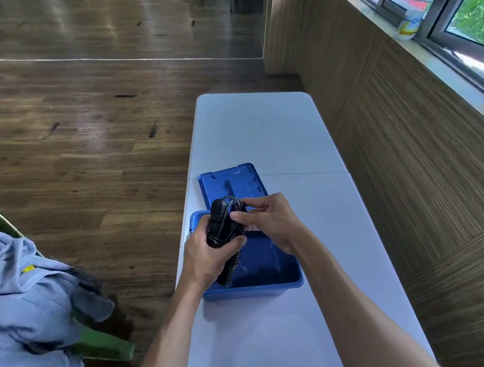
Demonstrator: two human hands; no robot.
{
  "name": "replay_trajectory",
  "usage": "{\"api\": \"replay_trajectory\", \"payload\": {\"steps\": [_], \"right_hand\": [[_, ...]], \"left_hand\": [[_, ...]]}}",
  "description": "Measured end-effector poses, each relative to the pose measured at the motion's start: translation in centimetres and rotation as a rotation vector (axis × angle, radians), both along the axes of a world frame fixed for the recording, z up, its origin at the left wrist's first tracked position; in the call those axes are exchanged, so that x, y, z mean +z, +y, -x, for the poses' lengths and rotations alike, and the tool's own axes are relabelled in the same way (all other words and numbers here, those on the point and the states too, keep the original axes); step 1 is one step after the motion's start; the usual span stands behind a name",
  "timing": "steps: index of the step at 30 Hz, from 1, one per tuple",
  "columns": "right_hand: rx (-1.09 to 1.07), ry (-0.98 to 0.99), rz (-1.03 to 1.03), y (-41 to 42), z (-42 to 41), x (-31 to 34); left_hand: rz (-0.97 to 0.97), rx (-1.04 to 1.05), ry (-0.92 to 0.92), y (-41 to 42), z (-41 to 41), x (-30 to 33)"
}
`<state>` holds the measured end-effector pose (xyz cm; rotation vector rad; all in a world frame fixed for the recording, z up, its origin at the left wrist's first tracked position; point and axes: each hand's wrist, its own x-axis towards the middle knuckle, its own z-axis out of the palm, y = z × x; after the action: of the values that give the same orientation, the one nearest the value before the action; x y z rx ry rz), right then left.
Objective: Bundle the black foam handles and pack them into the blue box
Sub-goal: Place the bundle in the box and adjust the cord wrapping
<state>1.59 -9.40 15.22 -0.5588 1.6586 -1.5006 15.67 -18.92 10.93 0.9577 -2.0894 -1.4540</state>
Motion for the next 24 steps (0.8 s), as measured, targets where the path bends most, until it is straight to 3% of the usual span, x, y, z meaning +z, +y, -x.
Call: {"api": "replay_trajectory", "payload": {"steps": [7,12,19,24], "right_hand": [[0.007,-0.144,-0.036,0.0,-0.8,0.7],[0.101,-0.203,0.090,0.6,-1.1,-0.6],[0.387,0.246,-0.045,0.6,-1.2,-2.0],[0.419,0.361,-0.167,0.6,-2.0,-2.5]], "left_hand": [[0.084,0.044,-0.028,-0.5,-0.2,0.4],[-0.064,0.137,0.022,-0.6,-0.3,0.1],[-0.241,0.152,0.008,-0.5,-0.2,-0.1],[-0.455,0.135,0.050,0.5,0.0,0.4]]}}
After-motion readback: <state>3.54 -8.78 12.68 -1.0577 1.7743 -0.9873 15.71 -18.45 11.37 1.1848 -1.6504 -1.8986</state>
